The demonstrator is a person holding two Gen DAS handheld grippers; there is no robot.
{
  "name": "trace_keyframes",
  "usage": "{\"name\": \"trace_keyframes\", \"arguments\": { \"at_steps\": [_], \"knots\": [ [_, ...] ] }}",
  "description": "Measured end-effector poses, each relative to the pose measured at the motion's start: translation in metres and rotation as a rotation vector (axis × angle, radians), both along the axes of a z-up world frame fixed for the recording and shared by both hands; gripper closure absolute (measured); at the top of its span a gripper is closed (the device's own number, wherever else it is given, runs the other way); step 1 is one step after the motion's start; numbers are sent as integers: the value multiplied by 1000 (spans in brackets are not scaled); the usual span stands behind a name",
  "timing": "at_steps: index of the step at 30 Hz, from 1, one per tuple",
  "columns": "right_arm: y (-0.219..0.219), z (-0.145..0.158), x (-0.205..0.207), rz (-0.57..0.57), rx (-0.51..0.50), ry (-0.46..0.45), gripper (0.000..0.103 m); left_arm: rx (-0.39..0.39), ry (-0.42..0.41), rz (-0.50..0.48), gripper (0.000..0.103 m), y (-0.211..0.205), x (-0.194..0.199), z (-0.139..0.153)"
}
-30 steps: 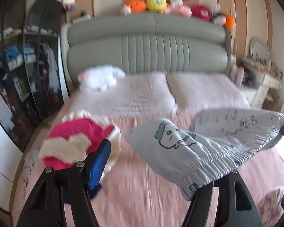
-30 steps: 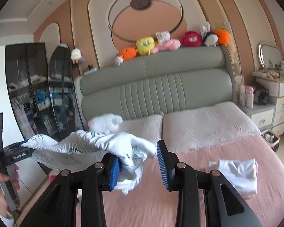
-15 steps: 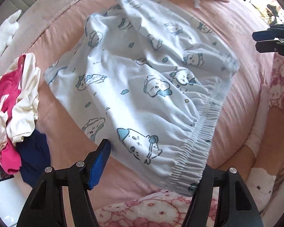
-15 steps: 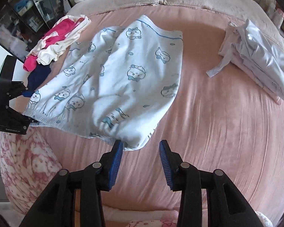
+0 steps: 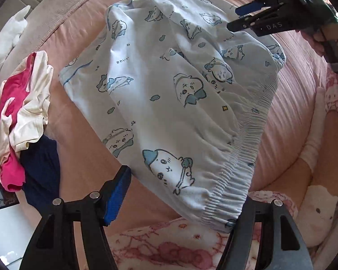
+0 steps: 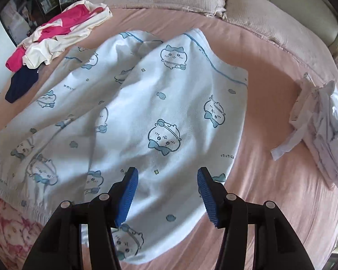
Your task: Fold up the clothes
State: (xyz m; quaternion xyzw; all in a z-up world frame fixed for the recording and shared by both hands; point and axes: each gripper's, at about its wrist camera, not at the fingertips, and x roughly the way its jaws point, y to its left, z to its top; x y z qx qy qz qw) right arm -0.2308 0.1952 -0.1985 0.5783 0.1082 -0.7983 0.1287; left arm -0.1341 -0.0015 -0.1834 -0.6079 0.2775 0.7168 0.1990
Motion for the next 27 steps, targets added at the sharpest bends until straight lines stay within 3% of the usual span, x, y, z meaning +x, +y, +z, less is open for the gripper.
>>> {"name": "trace_keyframes", "arguments": {
  "at_steps": [2, 5, 7, 9, 13, 14, 16, 18, 20, 22, 23, 25, 27],
  "knots": [
    [9, -20, -3, -26, 31, -33, 49, 0, 79, -9, 37, 2, 0, 0],
    [27, -26, -5, -64, 16, -24, 44, 77, 109, -72, 37, 12, 4, 13],
    [38, -17, -6, -119, 64, 24, 44, 130, 97, -153, 37, 18, 11, 29],
    [45, -8, -3, -126, 66, 59, 44, 78, 59, -166, 36, 16, 11, 29],
    [35, 4, 12, -26, -70, 13, 44, -61, 29, -215, 36, 1, 16, 22],
    [25, 5, 17, 19, -63, 18, 43, -114, 46, -233, 36, 3, 16, 18],
    [10, -7, 20, 71, 79, 57, 42, -146, 81, -274, 36, 8, 18, 14],
    [12, -16, 14, 63, 160, 73, 41, -36, 41, -265, 36, 8, 18, 18],
    [18, -22, 6, 42, 217, 81, 31, 66, 3, -279, 36, 12, 17, 23],
    [28, -20, 0, -11, 232, 78, 31, 110, -4, -255, 36, 13, 13, 28],
    [32, -19, -2, -32, 220, 66, 31, 129, -2, -222, 36, 10, 7, 30],
    [37, -9, 0, -63, 69, 33, 31, 161, 17, -141, 36, 9, -8, 32],
    [36, 0, 5, -59, -77, 14, 31, 104, 43, -48, 36, 19, -27, 18]
  ]
}}
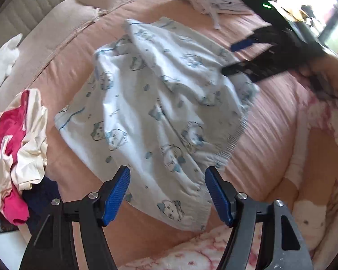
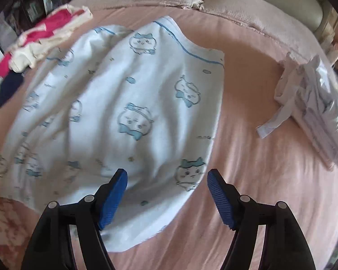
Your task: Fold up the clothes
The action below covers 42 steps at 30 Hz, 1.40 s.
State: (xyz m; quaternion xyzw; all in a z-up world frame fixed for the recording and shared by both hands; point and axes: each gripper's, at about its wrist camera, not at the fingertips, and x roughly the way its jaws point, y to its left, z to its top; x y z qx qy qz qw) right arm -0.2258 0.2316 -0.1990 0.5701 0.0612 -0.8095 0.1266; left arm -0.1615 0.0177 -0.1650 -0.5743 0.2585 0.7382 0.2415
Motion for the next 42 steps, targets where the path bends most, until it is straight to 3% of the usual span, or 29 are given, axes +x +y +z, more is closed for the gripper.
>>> {"name": "trace_keyframes", "arguments": {
  "at_steps": [3, 6, 7, 9, 11, 13, 17, 20, 23, 26, 28, 31, 33, 34, 36, 37, 39, 40, 42],
  "knots": [
    [-14, -11, -4, 54, 113, 27, 31, -100, -45, 10, 36, 10, -18, -40],
    [-11, -30, -8, 108, 255, -30, 30, -196, -113, -43, 31, 9, -22, -79],
    [0, -27, -7, 98, 267, -61, 30, -201, -135, -42, 28, 5, -25, -86],
    [23, -27, -6, 67, 359, -101, 29, -170, -180, 48, 26, -19, -36, -77],
    [51, -24, -11, -17, 341, -144, 29, -62, -194, 98, 28, -36, -43, -57],
    [58, -10, -20, -50, 209, -111, 29, 67, -184, 123, 28, -44, -49, -36],
    [15, 13, -41, 32, 49, -6, 29, 57, -143, 138, 28, -30, -63, -34],
    [-31, 23, -55, 131, -36, 42, 29, 92, -101, 215, 28, -37, -84, -33],
    [-65, 39, -75, 146, -84, 119, 28, 156, -72, 261, 28, -46, -111, -36],
    [-100, 26, -104, 171, -83, 99, 28, 227, -92, 274, 28, -53, -136, -48],
    [-116, 12, -120, 200, -56, 70, 28, 203, -121, 264, 28, -59, -145, -60],
    [-111, -14, -132, 281, 61, 13, 28, 80, -83, 279, 28, -86, -147, -56],
    [-106, -27, -133, 340, 140, -32, 28, -1, -70, 365, 21, -115, -151, -52],
    [-100, -29, -127, 376, 182, -62, 25, 1, -73, 419, 21, -128, -153, -48],
    [-85, -29, -119, 410, 206, -165, 24, 161, -93, 482, 21, -141, -154, -33],
    [-81, -24, -121, 396, 201, -170, 24, 221, -68, 464, 21, -136, -155, -25],
    [-77, -6, -133, 331, 177, -104, 24, 254, 0, 469, 21, -124, -162, -19],
    [-77, 5, -143, 288, 141, -49, 24, 229, 32, 496, 21, -119, -168, -21],
    [-80, 18, -169, 194, 37, 49, 24, 107, 64, 598, 21, -116, -185, -40]
  ]
}}
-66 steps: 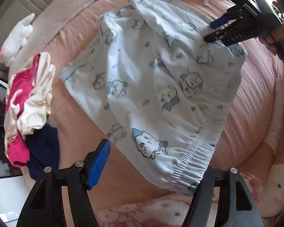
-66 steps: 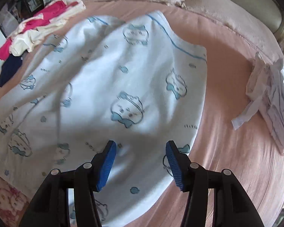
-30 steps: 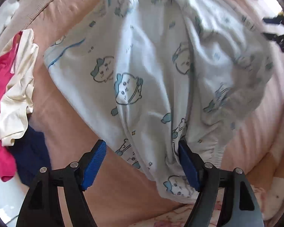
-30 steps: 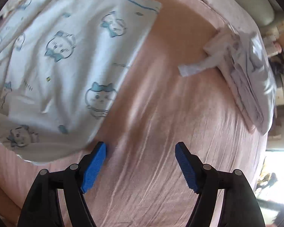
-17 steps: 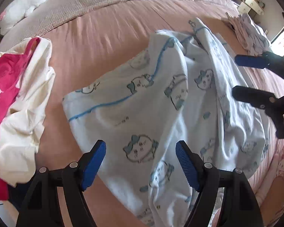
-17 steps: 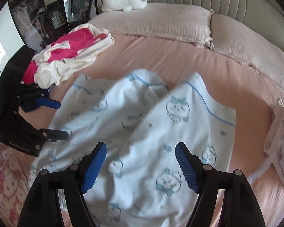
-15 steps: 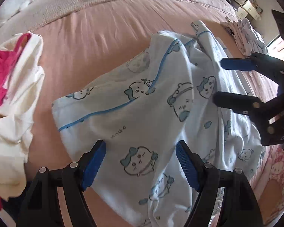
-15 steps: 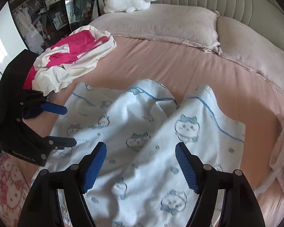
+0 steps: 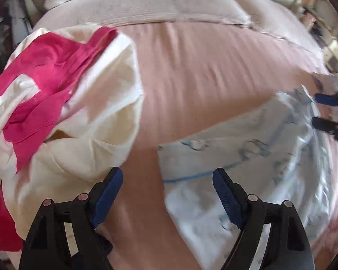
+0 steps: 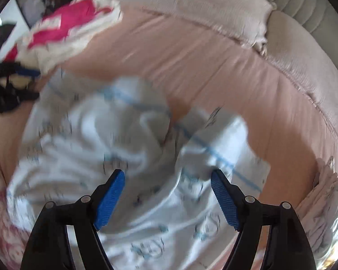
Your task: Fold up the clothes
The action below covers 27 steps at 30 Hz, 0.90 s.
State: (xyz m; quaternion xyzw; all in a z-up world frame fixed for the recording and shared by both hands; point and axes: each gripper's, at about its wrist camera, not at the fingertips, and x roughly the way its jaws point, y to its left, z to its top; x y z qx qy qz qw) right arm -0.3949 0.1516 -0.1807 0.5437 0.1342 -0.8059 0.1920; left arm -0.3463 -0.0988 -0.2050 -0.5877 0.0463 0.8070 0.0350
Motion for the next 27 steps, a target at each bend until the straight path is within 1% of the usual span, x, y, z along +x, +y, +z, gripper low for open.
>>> {"name": "trace_keyframes", "arguments": {
  "at_steps": [1, 2, 3, 4, 5, 6, 7, 8, 9, 10, 11, 12, 13, 14, 15, 16, 17, 20, 22, 23, 25, 26, 27],
  "knots": [
    [-3, -3, -14, -34, -14, 15, 24, -36, -3, 14, 21, 3, -4, -6],
    [-6, -5, -29, -68, -28, 31, 24, -46, 0, 9, 21, 7, -5, -7],
    [-10, -11, -38, -83, -34, 15, 24, -39, 6, -2, 21, 11, -5, -7],
    [-15, -19, -43, -82, -36, -22, 24, -2, 18, -23, 22, 14, -3, -3],
    [-19, -27, -49, -82, -37, -60, 24, 21, 31, -48, 31, 17, 0, 1],
    [-23, -34, -54, -82, -39, -97, 24, 18, 42, -79, 39, 23, 5, 3],
    [-28, -36, -54, -64, -46, -105, 26, 15, 54, -109, 50, 28, 10, 5],
    [-32, -32, -49, -35, -57, -91, 40, 1, 59, -142, 52, 34, 15, 6],
    [-35, -29, -46, -15, -61, -82, 46, -24, 52, -169, 53, 39, 17, 2],
    [-37, -27, -42, -2, -58, -76, 51, -32, 51, -172, 55, 41, 17, -1],
    [-39, -24, -38, 11, -56, -70, 53, -34, 54, -173, 56, 43, 17, -3],
    [-42, -25, -37, 22, -41, -69, 55, -22, 64, -167, 61, 43, 15, -1],
    [-44, -27, -36, 32, -17, -71, 61, 3, 77, -168, 87, 44, 14, 2],
    [-48, -28, -36, 41, 2, -65, 71, 45, 96, -177, 97, 47, 12, 8],
    [-52, -28, -35, 50, 18, -53, 74, 48, 115, -175, 97, 47, 10, 12],
    [-56, -27, -34, 58, 34, -41, 82, 6, 129, -173, 97, 41, 6, 12],
    [-61, -24, -31, 72, 66, -4, 89, -36, 143, -172, 97, 36, 2, 13],
    [-75, -17, -21, 111, 236, 188, 90, -154, 182, -162, 97, 19, -9, 14],
    [-78, -15, -20, 110, 324, 291, 90, -180, 207, -126, 97, 0, -19, 16],
    [-74, -12, -26, 78, 324, 308, 91, -162, 224, -91, 94, -4, -32, 12],
    [-59, -5, -42, 2, 277, 316, 91, -87, 228, -32, 93, -16, -39, 11],
    [-49, -2, -49, -39, 216, 279, 90, -74, 207, -45, 93, -14, -35, 12],
    [-38, 0, -56, -82, 128, 213, 90, -60, 187, -58, 93, -12, -32, 14]
  ]
}}
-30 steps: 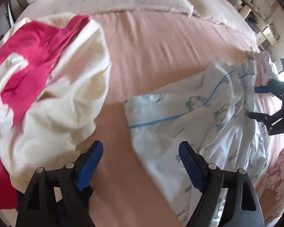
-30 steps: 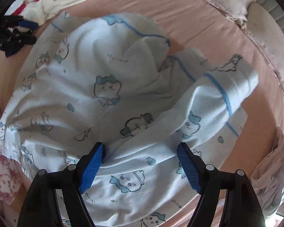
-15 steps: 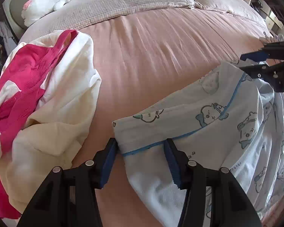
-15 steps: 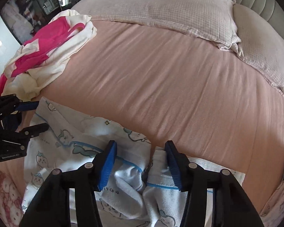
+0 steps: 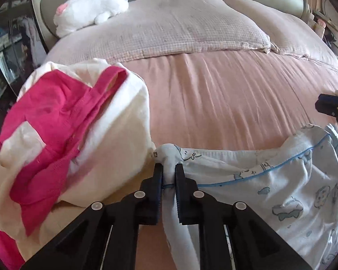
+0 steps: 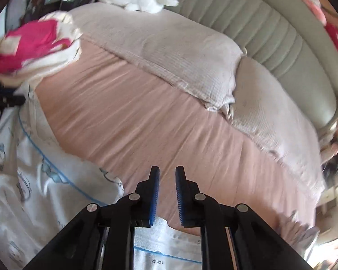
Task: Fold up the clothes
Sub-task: 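Fold the pants over with both grippers, pulling the edge toward the other gripper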
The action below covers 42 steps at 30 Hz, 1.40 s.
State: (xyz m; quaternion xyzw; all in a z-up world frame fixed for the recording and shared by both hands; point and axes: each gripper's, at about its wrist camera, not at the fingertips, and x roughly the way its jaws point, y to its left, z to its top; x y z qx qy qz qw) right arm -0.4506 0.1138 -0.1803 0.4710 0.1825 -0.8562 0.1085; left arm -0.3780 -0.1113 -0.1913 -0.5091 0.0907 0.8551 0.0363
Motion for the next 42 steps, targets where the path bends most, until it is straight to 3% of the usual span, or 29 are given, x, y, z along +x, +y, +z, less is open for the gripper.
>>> {"name": "trace_keyframes", "arguments": {
  "at_steps": [2, 3, 6, 8, 10, 13, 15, 17, 20, 22, 24, 25, 29, 31, 33, 35, 37, 39, 42],
  "knots": [
    [7, 1, -6, -2, -117, -80, 90, -27, 9, -32, 93, 6, 15, 8],
    [0, 1, -1, 35, -116, -90, 89, -40, 24, -30, 93, 7, 20, 13],
    [-21, -3, 10, 147, -110, -119, 82, 18, 40, 5, 92, 1, 10, 15],
    [-36, -18, 9, 183, -95, -167, 61, 146, -11, -26, 92, 1, -2, 3],
    [-46, -37, 8, 184, -86, -236, 59, 234, -92, -61, 92, 5, 2, -8],
    [-50, -41, 29, 215, -100, -284, 60, 227, -179, -94, 92, 9, 13, -10],
    [-52, -40, 52, 272, -44, -304, 60, 245, -267, -80, 92, 4, 23, -5],
    [-51, -37, 67, 289, 35, -304, 60, 256, -295, -78, 92, -1, 32, 1],
    [-49, -26, 77, 260, 91, -266, 59, 236, -240, -75, 92, -1, 38, 6],
    [-49, -12, 68, 214, -17, -231, 59, 243, -237, -80, 92, 6, 37, 3],
    [-55, -10, 57, 184, -86, -238, 42, 255, -227, -104, 92, 16, 34, -1],
    [-59, -13, 52, 170, -79, -249, 33, 259, -219, -113, 91, 20, 33, -2],
    [-75, -38, 44, 139, 19, -271, 32, 305, -162, -114, 91, 20, 26, 2],
    [-78, -39, 46, 118, 25, -222, 32, 318, -133, -96, 89, 15, 22, 4],
    [-78, -32, 46, 72, 29, -133, 32, 324, -96, -95, 83, 12, 18, 6],
    [-76, -21, 46, 24, -1, -46, 32, 339, -65, -97, 61, 9, 13, 7],
    [-68, -6, 45, -20, -113, -2, 31, 361, -24, -98, 44, 9, 10, 11],
    [-67, -10, 37, -40, -114, -38, 26, 372, -1, -89, 43, 10, 3, 13],
    [-75, -38, 22, 55, -21, -208, 26, 321, -20, -75, 43, 14, -3, 4]
  ]
}}
